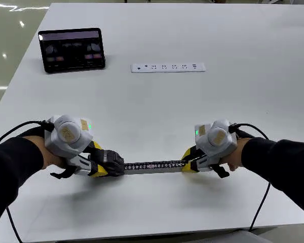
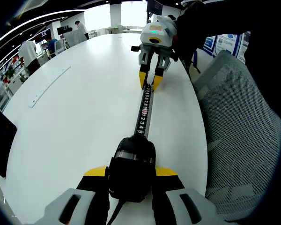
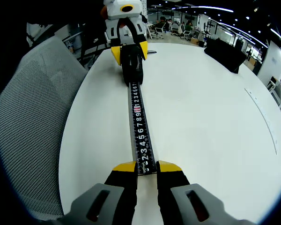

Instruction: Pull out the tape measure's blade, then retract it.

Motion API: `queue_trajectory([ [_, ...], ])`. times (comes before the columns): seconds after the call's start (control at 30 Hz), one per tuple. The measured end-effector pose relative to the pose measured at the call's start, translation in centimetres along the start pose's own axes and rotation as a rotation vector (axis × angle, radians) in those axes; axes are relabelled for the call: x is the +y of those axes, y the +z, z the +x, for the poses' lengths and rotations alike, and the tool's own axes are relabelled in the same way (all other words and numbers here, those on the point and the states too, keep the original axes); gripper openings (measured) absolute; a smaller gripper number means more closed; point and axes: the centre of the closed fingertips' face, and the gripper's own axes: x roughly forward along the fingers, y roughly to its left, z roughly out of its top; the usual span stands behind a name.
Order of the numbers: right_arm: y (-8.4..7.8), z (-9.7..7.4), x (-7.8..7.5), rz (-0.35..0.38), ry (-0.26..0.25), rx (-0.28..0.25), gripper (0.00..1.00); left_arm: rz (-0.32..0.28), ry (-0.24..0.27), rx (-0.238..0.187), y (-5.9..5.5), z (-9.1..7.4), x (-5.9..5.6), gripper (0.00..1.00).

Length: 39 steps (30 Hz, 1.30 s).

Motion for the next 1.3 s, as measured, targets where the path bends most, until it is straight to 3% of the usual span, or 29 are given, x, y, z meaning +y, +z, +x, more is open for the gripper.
queue_trajectory([
  [1.3, -4.3, -3.1, -0.9, 0.033, -0.027, 0.046, 0.11, -0.01, 0.001, -0.005, 0.0, 0.1, 0.1, 0.31],
])
